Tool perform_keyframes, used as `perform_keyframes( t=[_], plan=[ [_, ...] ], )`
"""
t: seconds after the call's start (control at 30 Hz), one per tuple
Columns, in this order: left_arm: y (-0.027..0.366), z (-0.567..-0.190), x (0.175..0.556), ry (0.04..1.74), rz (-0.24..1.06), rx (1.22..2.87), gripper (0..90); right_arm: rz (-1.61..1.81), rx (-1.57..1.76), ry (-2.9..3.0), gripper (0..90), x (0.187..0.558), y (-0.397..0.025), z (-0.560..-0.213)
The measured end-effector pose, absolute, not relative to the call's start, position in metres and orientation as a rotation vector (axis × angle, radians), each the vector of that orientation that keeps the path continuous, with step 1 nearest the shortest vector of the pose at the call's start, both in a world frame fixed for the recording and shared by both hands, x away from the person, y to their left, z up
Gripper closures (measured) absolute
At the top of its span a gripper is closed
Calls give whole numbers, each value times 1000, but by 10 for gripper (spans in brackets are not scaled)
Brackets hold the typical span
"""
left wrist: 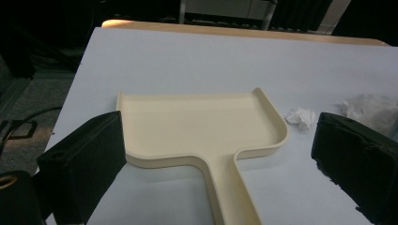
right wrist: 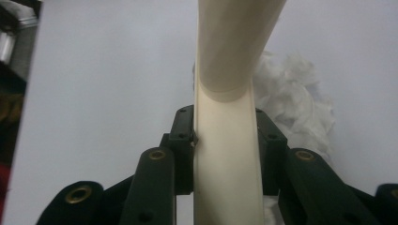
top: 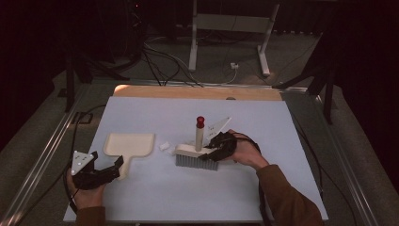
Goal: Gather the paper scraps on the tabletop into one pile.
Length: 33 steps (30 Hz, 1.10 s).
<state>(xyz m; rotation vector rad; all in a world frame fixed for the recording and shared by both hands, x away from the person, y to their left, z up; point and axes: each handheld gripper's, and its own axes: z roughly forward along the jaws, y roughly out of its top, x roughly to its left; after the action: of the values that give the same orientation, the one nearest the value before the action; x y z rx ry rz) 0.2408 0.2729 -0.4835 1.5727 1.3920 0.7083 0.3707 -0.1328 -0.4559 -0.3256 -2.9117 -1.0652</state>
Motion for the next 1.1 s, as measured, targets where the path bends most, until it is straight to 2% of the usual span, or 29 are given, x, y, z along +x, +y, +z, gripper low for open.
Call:
perform_keyframes(
  t=[0.3,0.6,0.87,1.1],
  plan=[
    [273,-484,241,1392,708,1567,43,-1074,-413,-2941,670,379,-138,-455],
    [273,-484,241,1392,707,1571,44,-1209,-425,-2811,670,362,-144,-438],
    [272,-484,241,1392,705,1573,45,-1298,-713,-2660,669,361,-144,-422],
    [273,-484,241,1392,705,1570,45,-1381,-876,-2620,669,357,-121,-420]
  ],
)
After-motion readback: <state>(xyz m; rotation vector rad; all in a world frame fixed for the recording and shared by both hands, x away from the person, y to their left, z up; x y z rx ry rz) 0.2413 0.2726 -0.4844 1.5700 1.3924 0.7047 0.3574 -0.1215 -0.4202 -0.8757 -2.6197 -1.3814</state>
